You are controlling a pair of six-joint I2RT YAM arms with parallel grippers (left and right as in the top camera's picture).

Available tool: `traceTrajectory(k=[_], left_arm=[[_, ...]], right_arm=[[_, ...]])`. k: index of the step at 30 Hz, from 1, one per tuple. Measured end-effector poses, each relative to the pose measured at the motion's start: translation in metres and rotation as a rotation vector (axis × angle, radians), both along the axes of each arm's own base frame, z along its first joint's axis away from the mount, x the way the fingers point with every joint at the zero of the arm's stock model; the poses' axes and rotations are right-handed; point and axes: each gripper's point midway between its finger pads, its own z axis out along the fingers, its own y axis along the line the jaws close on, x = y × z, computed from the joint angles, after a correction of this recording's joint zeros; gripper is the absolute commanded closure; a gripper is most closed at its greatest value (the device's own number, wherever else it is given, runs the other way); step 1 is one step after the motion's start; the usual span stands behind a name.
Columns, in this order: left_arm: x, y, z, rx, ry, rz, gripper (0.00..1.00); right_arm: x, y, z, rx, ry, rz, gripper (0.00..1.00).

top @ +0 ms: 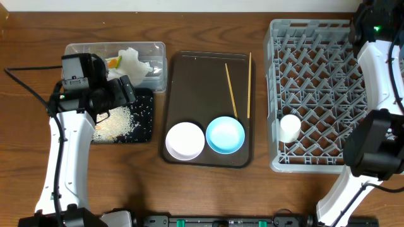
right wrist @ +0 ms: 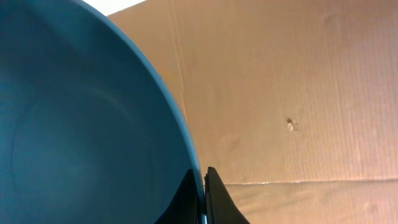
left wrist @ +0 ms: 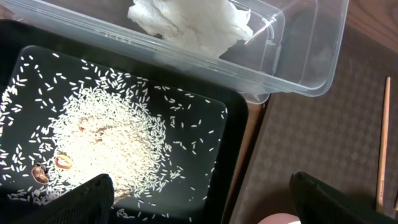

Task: Sort waste into correct bins and load items into the dishwasher rack
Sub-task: 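Lift the blue plate right and stand it upright at the rack's back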

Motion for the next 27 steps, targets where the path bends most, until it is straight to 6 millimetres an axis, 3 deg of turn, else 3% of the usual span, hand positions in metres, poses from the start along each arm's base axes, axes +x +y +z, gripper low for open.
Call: traceTrajectory(k=[7,11,13,16,27], left_arm=[[0.0,0.0,0.0,0.0,0.0,0.0,0.07],[0.0,0.0,0.0,0.0,0.0,0.0,0.07],[0.0,0.0,0.0,0.0,0.0,0.0,0.07],[0.0,0.0,0.0,0.0,0.0,0.0,0.07],[0.0,0.0,0.0,0.0,0.0,0.0,0.07]], right_arm=[[0.007,-0.001,-0.024,0.008,0.092,0.033,0.99],[0.008,0.001,-0.026,0.005,0.106,0.036,0.96],[0.009,0.002,-0.026,0.004,0.109,0.038,0.9],[0.011,0.008,-0.029,0.004,0.124,0.052,0.71],[0.034,0.063,-0.047,0.006,0.181,0.165,0.46]])
